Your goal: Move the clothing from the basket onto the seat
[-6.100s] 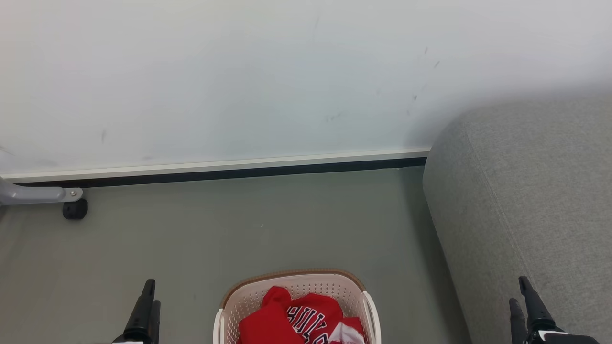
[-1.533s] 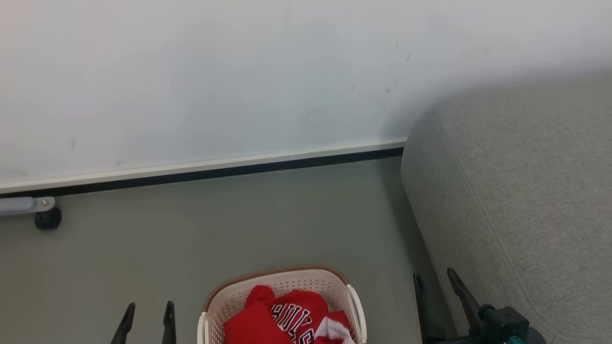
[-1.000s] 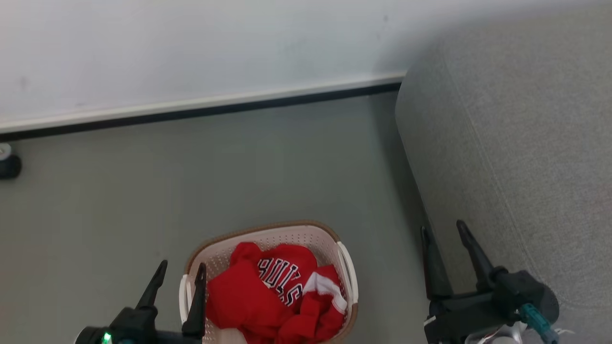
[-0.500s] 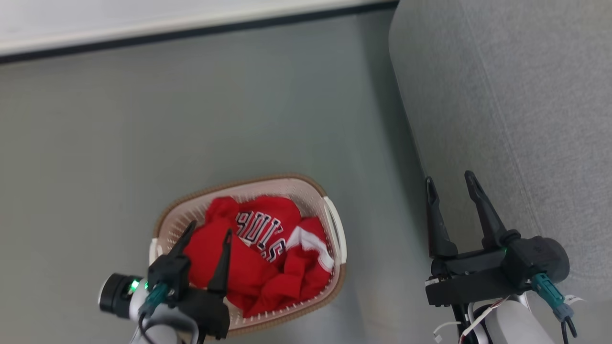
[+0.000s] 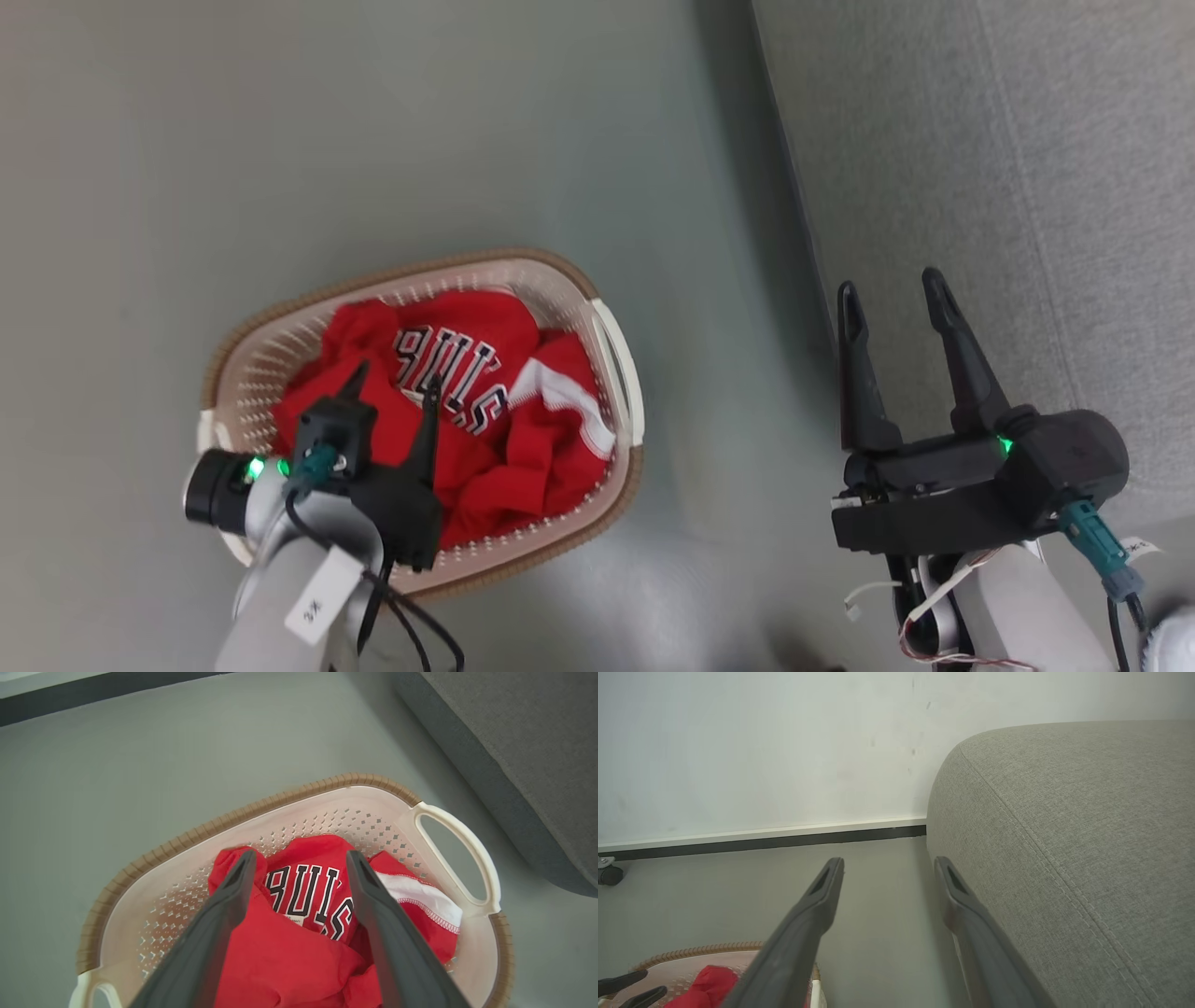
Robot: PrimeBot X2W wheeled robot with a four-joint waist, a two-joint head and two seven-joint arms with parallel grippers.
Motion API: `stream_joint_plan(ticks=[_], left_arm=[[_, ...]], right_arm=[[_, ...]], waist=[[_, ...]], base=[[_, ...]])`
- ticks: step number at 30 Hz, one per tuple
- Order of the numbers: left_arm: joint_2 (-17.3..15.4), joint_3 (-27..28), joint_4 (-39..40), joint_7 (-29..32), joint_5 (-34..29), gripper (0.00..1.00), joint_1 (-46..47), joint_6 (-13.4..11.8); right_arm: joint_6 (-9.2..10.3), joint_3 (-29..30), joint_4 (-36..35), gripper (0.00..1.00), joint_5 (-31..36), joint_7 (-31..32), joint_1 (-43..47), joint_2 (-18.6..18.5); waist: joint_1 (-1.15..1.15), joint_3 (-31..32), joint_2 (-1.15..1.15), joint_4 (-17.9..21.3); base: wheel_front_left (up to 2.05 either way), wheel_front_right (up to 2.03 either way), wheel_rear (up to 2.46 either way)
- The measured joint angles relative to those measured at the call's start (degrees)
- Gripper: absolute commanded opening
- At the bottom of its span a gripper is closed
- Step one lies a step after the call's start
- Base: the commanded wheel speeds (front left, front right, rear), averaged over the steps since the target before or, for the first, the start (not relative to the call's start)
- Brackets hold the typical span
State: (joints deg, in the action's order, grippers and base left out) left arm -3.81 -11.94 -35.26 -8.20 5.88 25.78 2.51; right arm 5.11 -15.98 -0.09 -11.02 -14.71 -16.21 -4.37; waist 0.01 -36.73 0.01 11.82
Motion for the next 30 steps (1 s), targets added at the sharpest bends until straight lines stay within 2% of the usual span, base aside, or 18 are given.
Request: stream_joint_plan(ticks=[6,16,24,30], left_arm=[[0.12,0.36,-2.57,0.35,0.01,1.00,4.73,-0.58],[-1.96,1.66,-7.76,-0.15,-2.58,1.00,9.78,-4.19],[-3.16,1.76,-10.99,-1.57,-4.31,1.00,12.88,-7.11],[-3.42,1.34,-14.08,-2.09,-6.23,1.00,14.01,-7.71]], right_arm=[[0.19,0.46,-1.45,1.00,0.00,0.00,-1.64,0.43],[0.42,1.08,-1.45,1.00,0.00,0.00,-4.45,0.86],[0.43,0.87,-0.97,1.00,-0.01,0.00,-4.88,1.12],[0.51,0.64,-0.51,1.00,-0.03,-0.01,-5.55,1.24]], waist=[[-0.01,-5.21,0.00,1.28],[0.00,-12.92,0.00,2.41],[-0.01,-15.42,-0.01,2.52],[-0.01,-16.22,0.00,2.62]], base=[[0.00,0.00,0.00],[0.00,0.00,0.00],[0.00,0.00,0.00],[0.00,0.00,0.00]])
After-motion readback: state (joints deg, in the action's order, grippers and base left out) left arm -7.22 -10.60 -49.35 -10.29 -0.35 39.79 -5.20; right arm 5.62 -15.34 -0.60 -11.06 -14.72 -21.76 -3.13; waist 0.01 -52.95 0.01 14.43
